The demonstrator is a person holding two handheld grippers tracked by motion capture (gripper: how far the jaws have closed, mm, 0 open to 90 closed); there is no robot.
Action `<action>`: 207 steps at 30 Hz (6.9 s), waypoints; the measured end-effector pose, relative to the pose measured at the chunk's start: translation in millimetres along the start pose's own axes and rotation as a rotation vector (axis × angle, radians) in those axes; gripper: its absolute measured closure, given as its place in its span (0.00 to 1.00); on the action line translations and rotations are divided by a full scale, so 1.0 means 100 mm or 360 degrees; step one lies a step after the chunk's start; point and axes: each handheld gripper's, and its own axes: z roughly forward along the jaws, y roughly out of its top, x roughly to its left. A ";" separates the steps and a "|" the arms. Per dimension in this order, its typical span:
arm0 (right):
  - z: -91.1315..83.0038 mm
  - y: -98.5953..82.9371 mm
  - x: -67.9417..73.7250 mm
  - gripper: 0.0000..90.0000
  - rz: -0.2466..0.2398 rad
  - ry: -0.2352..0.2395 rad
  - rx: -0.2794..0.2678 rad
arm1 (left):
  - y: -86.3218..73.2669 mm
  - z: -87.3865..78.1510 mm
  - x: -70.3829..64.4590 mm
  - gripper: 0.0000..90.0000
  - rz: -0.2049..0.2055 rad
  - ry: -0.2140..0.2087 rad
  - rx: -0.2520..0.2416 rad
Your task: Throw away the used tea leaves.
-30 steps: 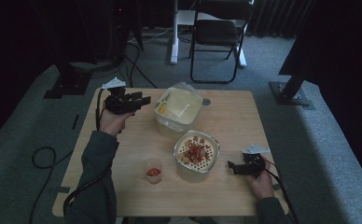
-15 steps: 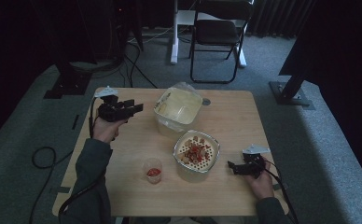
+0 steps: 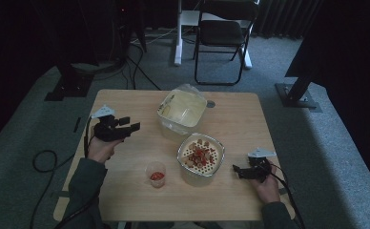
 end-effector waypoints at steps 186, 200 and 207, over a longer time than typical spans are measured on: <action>0.79 1.15 1.58 0.26 -0.0073 0.0294 -0.0058 | 0.02 -0.06 0.35 0.32 0.0333 0.0711 -0.0180; 0.38 0.56 1.09 0.25 -0.0081 0.0046 0.0025 | 0.25 0.02 0.19 0.32 0.0618 0.0851 -0.0073; 0.30 0.40 0.96 0.25 -0.0039 0.0001 0.0022 | 0.32 0.05 0.15 0.32 0.0697 0.0874 -0.0040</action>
